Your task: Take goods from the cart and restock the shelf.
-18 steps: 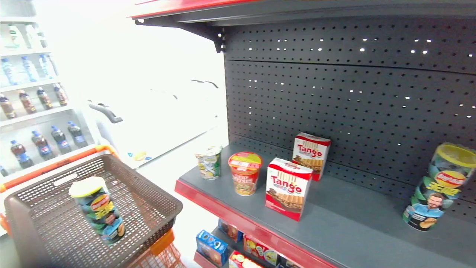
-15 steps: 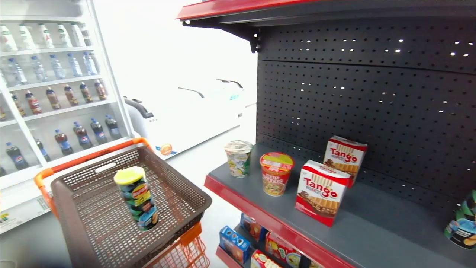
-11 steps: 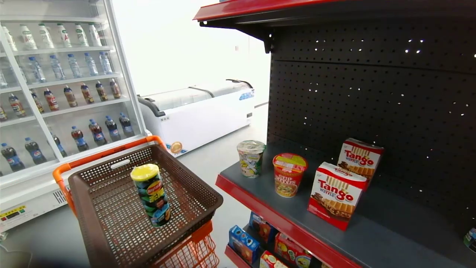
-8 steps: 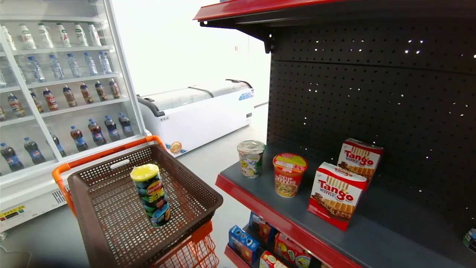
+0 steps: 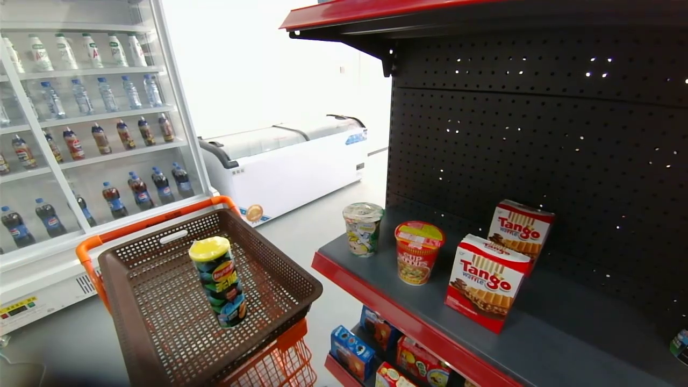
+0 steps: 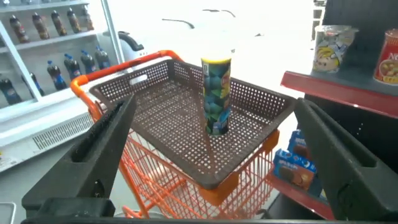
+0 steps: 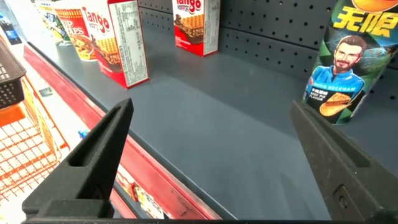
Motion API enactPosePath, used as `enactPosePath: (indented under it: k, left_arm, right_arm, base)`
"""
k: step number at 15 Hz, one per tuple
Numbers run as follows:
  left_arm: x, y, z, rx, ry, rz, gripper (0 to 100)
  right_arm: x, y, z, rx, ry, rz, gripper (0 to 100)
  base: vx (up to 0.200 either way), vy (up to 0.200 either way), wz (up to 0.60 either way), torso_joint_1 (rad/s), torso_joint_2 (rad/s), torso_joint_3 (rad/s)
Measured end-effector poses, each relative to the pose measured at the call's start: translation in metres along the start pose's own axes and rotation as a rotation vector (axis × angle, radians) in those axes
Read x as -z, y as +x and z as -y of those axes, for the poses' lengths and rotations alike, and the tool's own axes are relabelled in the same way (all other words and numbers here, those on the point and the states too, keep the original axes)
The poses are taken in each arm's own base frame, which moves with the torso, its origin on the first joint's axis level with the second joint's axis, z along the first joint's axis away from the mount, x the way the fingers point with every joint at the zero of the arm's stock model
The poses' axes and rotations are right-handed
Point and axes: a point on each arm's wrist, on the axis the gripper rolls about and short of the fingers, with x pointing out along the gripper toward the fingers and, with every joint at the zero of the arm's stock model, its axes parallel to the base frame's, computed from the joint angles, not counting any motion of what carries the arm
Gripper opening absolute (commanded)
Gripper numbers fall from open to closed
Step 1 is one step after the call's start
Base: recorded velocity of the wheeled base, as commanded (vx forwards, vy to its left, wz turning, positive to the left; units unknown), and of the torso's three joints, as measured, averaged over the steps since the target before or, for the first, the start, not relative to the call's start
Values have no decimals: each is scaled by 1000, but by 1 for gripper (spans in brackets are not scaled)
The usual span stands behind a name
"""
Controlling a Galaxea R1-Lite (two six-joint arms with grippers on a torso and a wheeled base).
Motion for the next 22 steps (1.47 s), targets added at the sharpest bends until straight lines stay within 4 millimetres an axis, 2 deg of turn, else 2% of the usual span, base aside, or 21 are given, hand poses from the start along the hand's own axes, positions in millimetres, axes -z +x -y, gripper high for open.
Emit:
enactPosePath:
  k: [2, 4, 7, 10, 13, 15, 18, 22]
  left_arm:
    - [-26, 7, -1, -1, 20, -40, 100]
    - [-49, 28, -2, 2, 41, -143, 100]
    - [-68, 81, -3, -15, 52, -336, 100]
    - [-71, 146, -9, -46, 17, -469, 100]
    - [-57, 211, -18, -43, 9, -515, 100]
    - [-36, 243, -17, -20, 16, -482, 100]
    - [4, 265, -5, 37, 23, -512, 100]
    - [41, 281, 3, 66, 25, -509, 100]
  right_arm:
    - [0, 0, 0, 0, 0, 0, 100]
    - [0, 0, 0, 0, 0, 0, 100]
    - [0, 0, 0, 0, 0, 0, 100]
    - [0, 0, 0, 0, 0, 0, 100]
    - [0, 0, 0, 0, 1, 0, 100]
    - [0, 0, 0, 0, 1, 0, 100]
    - [0, 0, 0, 0, 1, 0, 100]
    - [0, 0, 0, 0, 1, 0, 100]
  base:
    - [0, 0, 0, 0, 0, 0]
    - [0, 0, 0, 0, 0, 0]
    - [0, 0, 0, 0, 0, 0]
    - [0, 0, 0, 0, 0, 0]
    - [0, 0, 0, 0, 0, 0]
    - [0, 0, 0, 0, 0, 0]
    - [0, 0, 0, 0, 0, 0]
    - [0, 0, 0, 0, 0, 0]
